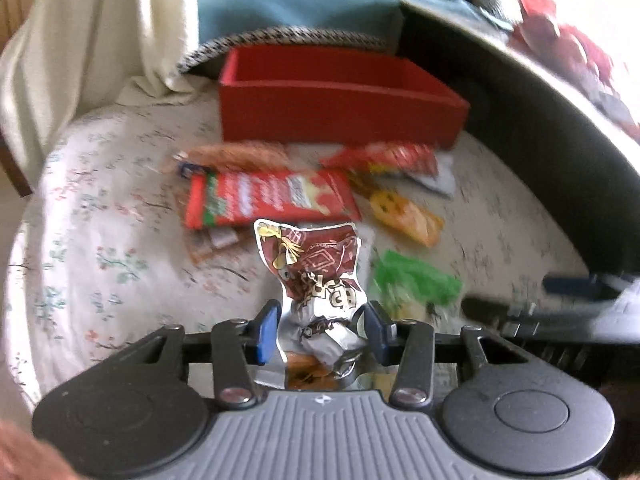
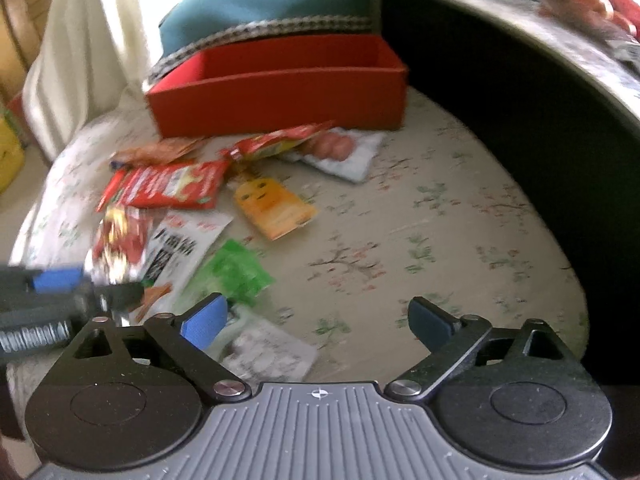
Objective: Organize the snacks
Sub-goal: 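Grasp the brown-silver candy wrapper with the left gripper while the right gripper grasps the green bamboo shoot pack, then lift both held packets and carry them over the red box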
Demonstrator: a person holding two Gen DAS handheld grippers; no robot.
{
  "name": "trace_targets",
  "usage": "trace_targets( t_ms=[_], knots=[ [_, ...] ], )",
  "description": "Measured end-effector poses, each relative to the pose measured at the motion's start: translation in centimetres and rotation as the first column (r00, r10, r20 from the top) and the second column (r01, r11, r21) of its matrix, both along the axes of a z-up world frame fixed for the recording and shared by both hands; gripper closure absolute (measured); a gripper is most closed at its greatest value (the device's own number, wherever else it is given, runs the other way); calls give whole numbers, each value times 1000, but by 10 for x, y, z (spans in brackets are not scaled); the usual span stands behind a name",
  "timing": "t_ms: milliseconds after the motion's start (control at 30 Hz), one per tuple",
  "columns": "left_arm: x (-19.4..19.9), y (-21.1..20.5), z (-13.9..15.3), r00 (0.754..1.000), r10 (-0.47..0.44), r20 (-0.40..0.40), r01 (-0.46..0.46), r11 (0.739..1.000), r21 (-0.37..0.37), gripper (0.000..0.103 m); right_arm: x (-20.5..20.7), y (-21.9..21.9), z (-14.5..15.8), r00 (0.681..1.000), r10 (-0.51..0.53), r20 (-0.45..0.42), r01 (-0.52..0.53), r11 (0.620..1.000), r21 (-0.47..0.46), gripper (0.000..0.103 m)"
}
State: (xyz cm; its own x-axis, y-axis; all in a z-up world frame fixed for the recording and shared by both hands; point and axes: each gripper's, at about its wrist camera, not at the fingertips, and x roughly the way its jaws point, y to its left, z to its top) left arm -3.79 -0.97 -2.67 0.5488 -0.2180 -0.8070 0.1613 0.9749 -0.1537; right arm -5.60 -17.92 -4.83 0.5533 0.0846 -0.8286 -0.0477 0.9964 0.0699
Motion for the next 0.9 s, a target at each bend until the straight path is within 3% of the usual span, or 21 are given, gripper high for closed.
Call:
trace_targets(
  t_ms=[233,300,433,500,667,733,800,833,900],
  knots=[
    [2,34,18,992,116,46,-114,993,-42,64,0,37,-10,985,116,-129,-103,989,106,15],
    [2,40,19,991,127,49,-123,990,-65,64,2,44,-19,979,103,-174,-89,992,87,15],
    [-2,46,22,991,125,51,-119,988,-99,64,8,56,-18,980,78,-182,-72,997,36,16],
    [-3,48,24,990,128,56,-121,986,-112,64,8,65,-16,980,91,-177,-91,996,8,21],
    [-5,56,27,987,148,55,-139,980,-142,64,11,90,-27,975,146,-167,-166,980,-110,17],
    [-7,60,28,986,158,58,-148,977,-151,64,16,89,-24,970,180,-164,-199,974,-106,24],
    [-7,63,28,984,170,56,-160,974,-160,64,27,93,-19,957,242,-158,-260,960,-106,46],
    [-8,65,28,983,175,54,-164,973,-163,64,33,95,-16,947,273,-168,-293,951,-103,47],
    [-8,66,28,982,181,53,-171,971,-165,64,44,97,-9,934,312,-176,-336,934,-124,59]
  ],
)
